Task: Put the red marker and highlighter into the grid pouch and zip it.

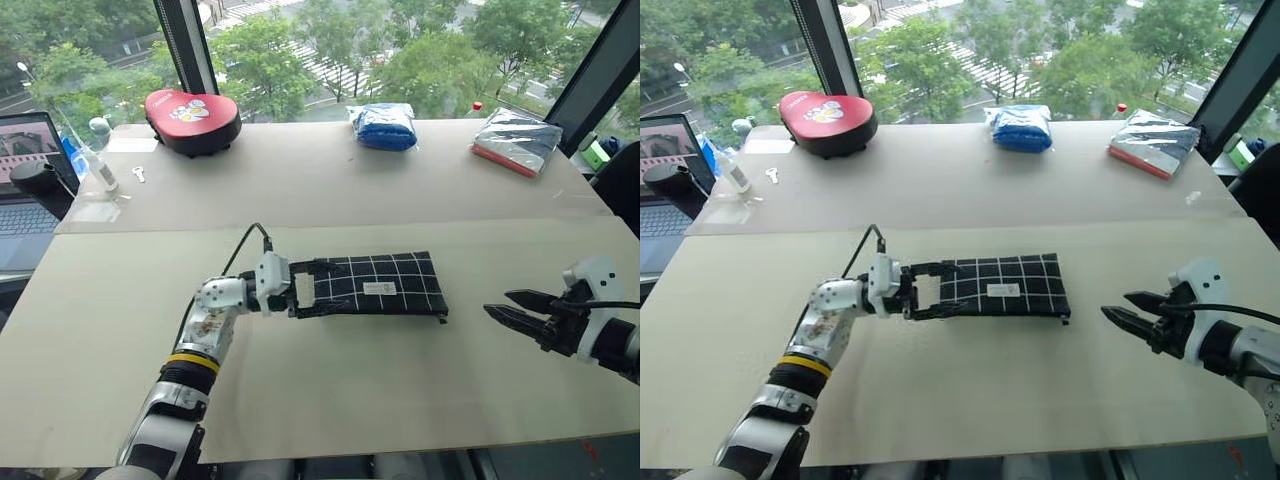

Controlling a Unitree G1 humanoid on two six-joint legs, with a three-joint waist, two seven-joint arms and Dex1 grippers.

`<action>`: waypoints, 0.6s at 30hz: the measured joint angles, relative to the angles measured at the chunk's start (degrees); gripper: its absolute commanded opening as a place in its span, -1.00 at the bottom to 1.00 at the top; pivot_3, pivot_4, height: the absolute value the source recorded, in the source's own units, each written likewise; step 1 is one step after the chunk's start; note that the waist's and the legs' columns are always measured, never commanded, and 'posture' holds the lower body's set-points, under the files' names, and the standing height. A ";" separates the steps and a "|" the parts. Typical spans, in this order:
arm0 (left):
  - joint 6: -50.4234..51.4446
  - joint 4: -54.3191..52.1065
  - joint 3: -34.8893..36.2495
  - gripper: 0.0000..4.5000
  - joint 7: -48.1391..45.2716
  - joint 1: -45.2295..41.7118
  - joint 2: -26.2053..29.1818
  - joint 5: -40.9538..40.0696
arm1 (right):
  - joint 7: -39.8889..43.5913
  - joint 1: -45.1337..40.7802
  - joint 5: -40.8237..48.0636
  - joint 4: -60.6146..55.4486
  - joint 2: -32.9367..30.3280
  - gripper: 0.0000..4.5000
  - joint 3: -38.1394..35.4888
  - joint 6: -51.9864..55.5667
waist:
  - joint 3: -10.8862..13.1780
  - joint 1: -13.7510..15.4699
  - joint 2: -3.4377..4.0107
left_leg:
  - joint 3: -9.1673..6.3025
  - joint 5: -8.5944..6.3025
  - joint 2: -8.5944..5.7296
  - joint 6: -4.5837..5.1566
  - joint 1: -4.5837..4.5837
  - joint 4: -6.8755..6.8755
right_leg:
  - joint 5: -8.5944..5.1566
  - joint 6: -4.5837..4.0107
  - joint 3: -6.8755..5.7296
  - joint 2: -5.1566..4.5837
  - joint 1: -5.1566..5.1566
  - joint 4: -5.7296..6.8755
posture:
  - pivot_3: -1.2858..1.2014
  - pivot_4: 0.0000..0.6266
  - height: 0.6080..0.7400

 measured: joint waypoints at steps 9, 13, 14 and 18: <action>38.29 -22.33 8.73 0.41 17.11 7.92 8.94 -13.93 | 1.79 -5.44 -1.10 7.05 -0.79 0.26 4.14 -3.95 | 0.01 -0.69 0.02 | -0.02 0.04 0.02 -0.08 0.16 -0.13 | -0.03 0.03 0.06 0.05 -0.02 0.05 | 0.03 -0.52 1.00; 47.54 -25.55 17.33 0.41 23.15 16.40 16.14 -15.86 | 2.51 -7.88 -3.54 15.19 -0.71 0.26 6.40 -7.81 | 0.05 -1.08 0.06 | -0.03 0.05 0.00 -0.14 0.26 -0.20 | -0.06 0.04 0.09 0.07 -0.01 0.05 | 0.03 -0.52 1.00; 48.23 -26.15 19.02 0.41 24.07 17.52 16.67 -16.11 | 2.71 -8.60 -4.21 16.73 -0.65 0.26 7.24 -8.40 | 0.06 -0.82 0.07 | -0.03 0.05 -0.02 -0.15 0.26 -0.20 | -0.05 0.04 0.10 0.04 0.03 0.04 | 0.03 -0.52 1.00; 48.34 -28.54 23.59 0.41 27.25 21.44 16.48 -16.65 | 3.34 -13.18 -5.25 21.77 -0.16 0.26 10.00 -10.87 | 0.07 -0.29 0.07 | -0.03 0.04 -0.03 -0.25 0.31 -0.18 | -0.05 0.03 0.11 0.01 0.09 0.02 | 0.03 -0.52 1.00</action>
